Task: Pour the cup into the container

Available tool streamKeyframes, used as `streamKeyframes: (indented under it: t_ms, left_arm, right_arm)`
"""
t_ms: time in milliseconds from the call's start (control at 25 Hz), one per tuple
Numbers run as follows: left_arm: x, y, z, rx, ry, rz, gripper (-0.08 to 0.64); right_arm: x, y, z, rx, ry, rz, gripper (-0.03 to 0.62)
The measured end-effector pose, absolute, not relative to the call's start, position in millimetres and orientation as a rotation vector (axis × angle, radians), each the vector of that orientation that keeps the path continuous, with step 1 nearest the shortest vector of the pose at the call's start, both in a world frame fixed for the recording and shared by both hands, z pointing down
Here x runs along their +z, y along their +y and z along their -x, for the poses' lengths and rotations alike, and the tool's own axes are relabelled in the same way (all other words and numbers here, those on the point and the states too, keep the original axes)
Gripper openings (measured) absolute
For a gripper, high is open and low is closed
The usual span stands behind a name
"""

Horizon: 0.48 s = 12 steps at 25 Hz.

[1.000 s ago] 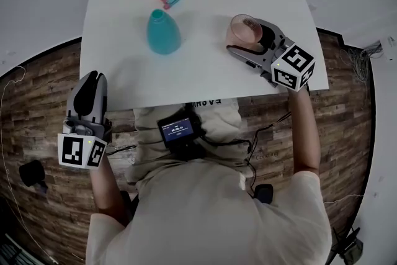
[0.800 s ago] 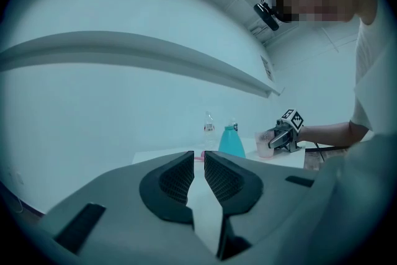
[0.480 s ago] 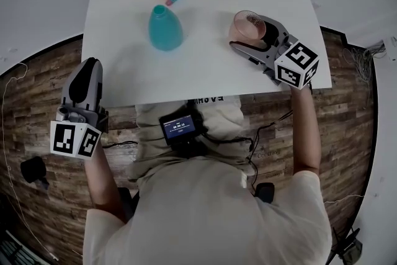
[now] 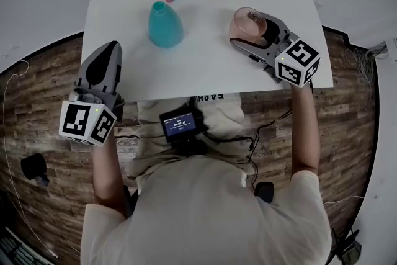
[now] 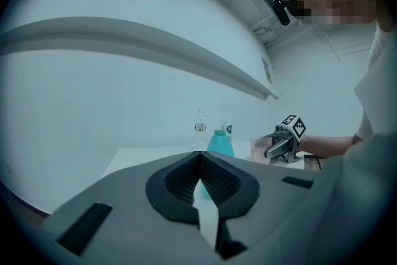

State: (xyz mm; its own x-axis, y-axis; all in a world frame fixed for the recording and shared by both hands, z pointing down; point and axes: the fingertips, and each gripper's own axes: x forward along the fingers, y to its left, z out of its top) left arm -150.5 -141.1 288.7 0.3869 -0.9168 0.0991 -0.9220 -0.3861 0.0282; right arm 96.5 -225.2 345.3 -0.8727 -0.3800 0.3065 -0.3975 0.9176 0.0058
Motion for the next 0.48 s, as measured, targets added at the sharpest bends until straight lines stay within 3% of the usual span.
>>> streamKeyframes:
  t_ms: [480]
  left_arm:
    - [305,-168,131,0.054,-1.757,-2.537,0.011]
  right_arm:
    - [346,-226,-93,0.085,-2.777,-0.577,0.367]
